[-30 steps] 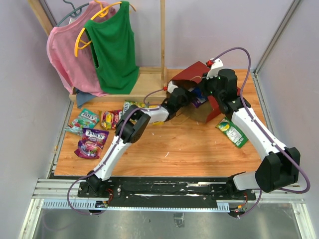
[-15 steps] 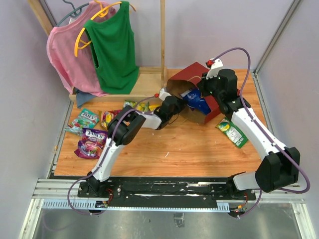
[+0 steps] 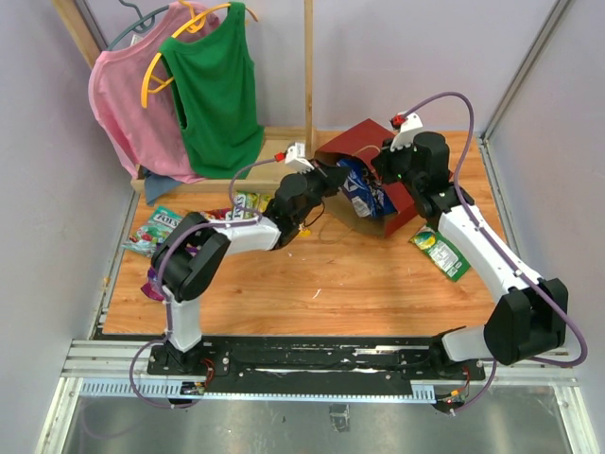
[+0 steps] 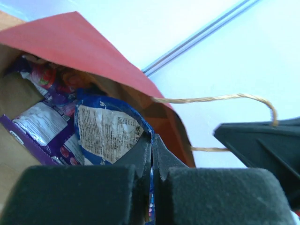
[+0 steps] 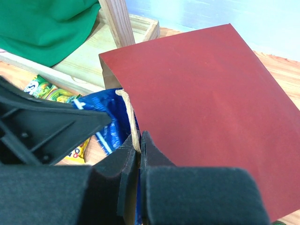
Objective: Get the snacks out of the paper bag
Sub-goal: Take out the snack from the paper bag.
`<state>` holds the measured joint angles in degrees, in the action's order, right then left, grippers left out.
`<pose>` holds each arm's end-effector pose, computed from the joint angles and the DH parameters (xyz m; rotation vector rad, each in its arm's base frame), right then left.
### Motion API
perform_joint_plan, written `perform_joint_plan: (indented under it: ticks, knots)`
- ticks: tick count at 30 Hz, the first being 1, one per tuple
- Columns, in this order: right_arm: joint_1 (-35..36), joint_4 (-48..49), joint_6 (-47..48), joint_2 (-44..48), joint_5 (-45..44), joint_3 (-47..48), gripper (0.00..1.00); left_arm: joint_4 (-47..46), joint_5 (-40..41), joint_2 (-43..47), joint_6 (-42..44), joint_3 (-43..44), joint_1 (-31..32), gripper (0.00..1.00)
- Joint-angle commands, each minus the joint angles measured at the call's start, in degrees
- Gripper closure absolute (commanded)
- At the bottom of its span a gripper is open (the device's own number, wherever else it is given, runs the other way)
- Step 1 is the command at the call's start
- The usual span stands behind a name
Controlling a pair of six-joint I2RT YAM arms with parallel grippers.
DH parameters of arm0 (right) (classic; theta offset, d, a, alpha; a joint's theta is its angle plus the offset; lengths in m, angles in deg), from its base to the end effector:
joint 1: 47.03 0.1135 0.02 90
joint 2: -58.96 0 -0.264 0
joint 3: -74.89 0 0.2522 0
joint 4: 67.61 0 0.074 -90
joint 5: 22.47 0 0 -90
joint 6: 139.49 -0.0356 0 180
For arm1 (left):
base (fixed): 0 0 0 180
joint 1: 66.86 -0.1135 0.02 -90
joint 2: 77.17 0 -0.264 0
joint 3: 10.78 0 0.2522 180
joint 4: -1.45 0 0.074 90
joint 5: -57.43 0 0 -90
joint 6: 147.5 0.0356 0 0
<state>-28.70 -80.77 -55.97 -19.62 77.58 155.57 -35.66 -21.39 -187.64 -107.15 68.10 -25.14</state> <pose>0.3083 0.1087 0.3606 -0.3119 1.7570 0.4677 0.3297 -0.2847 0.2392 -0.2784 1.5604 -1.1341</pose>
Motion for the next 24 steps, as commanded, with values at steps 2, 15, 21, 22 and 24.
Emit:
perform_joint_plan:
  ticks: [2,15,21,22,24]
  knots:
    - [-0.7,2.1,-1.1,-0.2,0.3,-0.7,0.97,-3.7,-2.6,9.4,8.5,-4.6,-0.1,0.99]
    - [-0.7,2.6,-1.9,-0.3,0.8,-0.7,0.97,14.2,-9.7,36.6,22.6,-14.3,-0.1,0.99]
    - [-0.7,2.9,-2.6,-0.8,1.3,-0.8,0.97,23.8,-11.4,53.9,25.1,-17.8,-0.1,1.0]
    - [-0.7,3.0,-2.8,-0.9,1.6,-0.8,0.98,25.8,-11.4,56.5,25.8,-18.1,-0.1,1.0]
    - [-0.7,3.1,-3.2,-1.1,2.0,-0.7,0.98,30.6,-11.3,61.2,27.1,-18.4,-0.1,0.99]
